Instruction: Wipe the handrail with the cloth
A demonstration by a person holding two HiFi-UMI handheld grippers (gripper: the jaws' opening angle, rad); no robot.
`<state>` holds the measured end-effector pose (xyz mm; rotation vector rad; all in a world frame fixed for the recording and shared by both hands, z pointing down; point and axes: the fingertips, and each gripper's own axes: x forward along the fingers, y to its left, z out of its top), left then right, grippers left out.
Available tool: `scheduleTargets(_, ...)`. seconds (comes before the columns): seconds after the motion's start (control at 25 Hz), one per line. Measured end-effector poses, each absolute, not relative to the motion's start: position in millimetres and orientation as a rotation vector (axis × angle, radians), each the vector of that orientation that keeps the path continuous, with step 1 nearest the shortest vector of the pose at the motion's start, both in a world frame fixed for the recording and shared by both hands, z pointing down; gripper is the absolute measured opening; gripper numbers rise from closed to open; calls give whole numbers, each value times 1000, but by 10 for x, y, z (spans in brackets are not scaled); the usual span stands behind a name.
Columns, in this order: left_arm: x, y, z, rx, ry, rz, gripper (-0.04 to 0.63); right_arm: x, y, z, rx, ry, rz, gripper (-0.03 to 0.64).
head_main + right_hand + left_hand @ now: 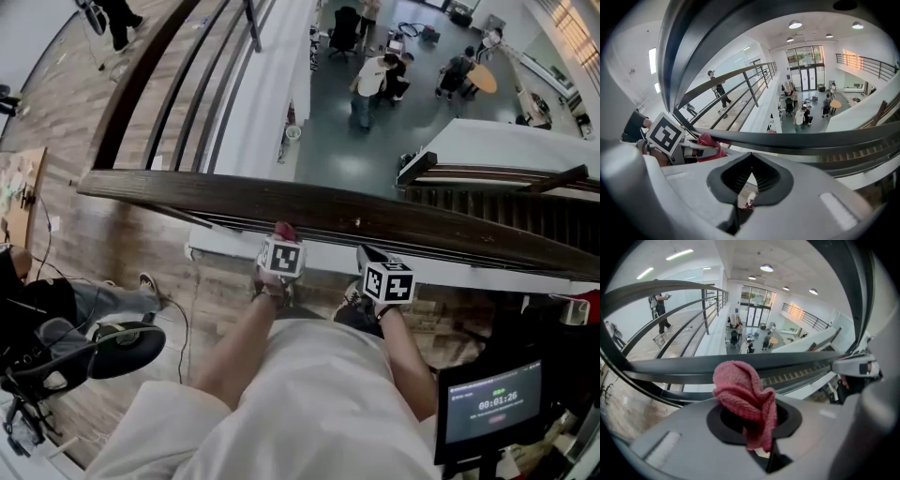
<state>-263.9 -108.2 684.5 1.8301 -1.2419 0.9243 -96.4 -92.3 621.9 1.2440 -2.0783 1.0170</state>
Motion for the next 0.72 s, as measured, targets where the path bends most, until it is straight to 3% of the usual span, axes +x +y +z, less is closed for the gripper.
scheduleTargets(0.12,-2489,-1086,6902,1841,-1216,877,84,-897,-914,6244,1237,-2086,1020,3)
scheduleTargets(0.28,-2606,-925,6839,1731,-1282,1043,84,-744,-874,6274,1227,-2096,1031,3)
scheduleTargets(0.52,-1983,-987,6948,1852,-1196,911,84,-584,-885,6330,1184,-2111,1047,3)
scheduleTargets(0.72,-2071,-873,6855,1721,-1311,1019,84,-447,-843,6336,1111,-2137,1030,3)
